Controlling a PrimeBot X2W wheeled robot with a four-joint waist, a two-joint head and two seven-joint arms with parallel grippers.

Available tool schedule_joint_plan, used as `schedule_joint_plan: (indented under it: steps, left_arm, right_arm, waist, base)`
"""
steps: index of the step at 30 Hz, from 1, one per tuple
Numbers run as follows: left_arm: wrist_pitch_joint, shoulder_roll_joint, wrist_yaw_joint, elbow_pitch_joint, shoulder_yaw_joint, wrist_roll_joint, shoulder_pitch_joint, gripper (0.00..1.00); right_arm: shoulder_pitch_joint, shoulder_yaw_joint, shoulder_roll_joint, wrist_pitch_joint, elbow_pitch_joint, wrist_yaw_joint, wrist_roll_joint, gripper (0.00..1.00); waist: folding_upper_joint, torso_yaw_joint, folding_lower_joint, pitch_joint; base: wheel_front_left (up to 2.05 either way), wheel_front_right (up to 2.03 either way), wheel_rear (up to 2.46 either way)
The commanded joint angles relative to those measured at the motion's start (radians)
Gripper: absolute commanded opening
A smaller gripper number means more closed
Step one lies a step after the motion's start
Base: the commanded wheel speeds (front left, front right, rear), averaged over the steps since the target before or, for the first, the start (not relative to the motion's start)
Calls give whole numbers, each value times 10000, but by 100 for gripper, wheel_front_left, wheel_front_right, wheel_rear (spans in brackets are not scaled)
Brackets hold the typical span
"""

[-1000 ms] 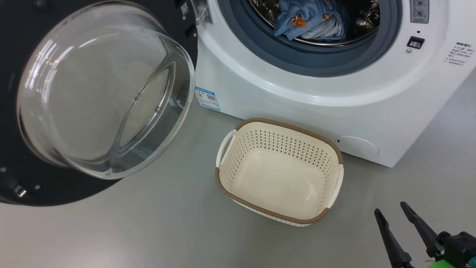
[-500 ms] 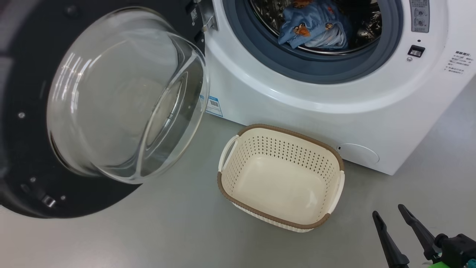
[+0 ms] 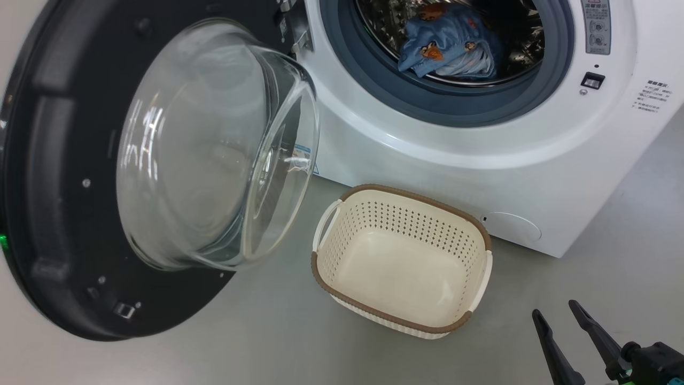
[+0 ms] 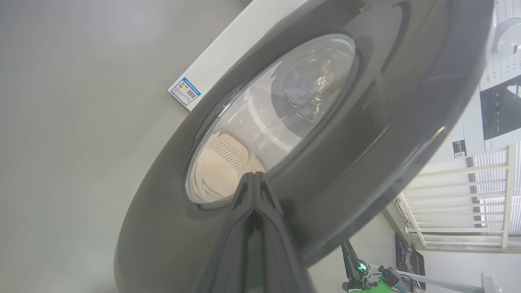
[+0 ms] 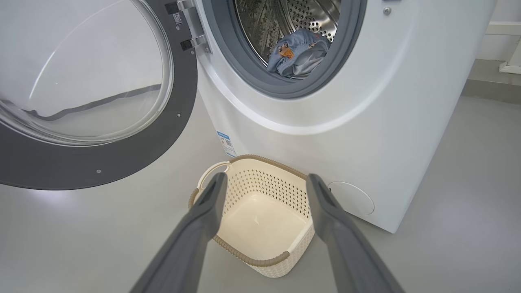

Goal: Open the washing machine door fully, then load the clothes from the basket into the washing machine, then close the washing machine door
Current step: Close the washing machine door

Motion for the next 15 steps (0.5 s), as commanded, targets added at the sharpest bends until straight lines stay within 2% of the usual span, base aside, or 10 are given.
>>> schedule_joint_plan:
  steps: [1, 15]
  left_arm:
    - [238, 498, -31, -546, 310, -160, -66, 0]
    - [1048, -36, -31, -2755, -33, -828, 448, 0]
  right_arm:
    - [-26, 214, -131, -120, -210, 16, -47, 100]
    - [-94, 131, 11, -120, -236, 16, -54, 100]
  waist:
    - [-1, -19, 0, -21]
    - [-1, -330, 0, -24]
  base:
    - [0, 0, 0]
    - [0, 0, 0]
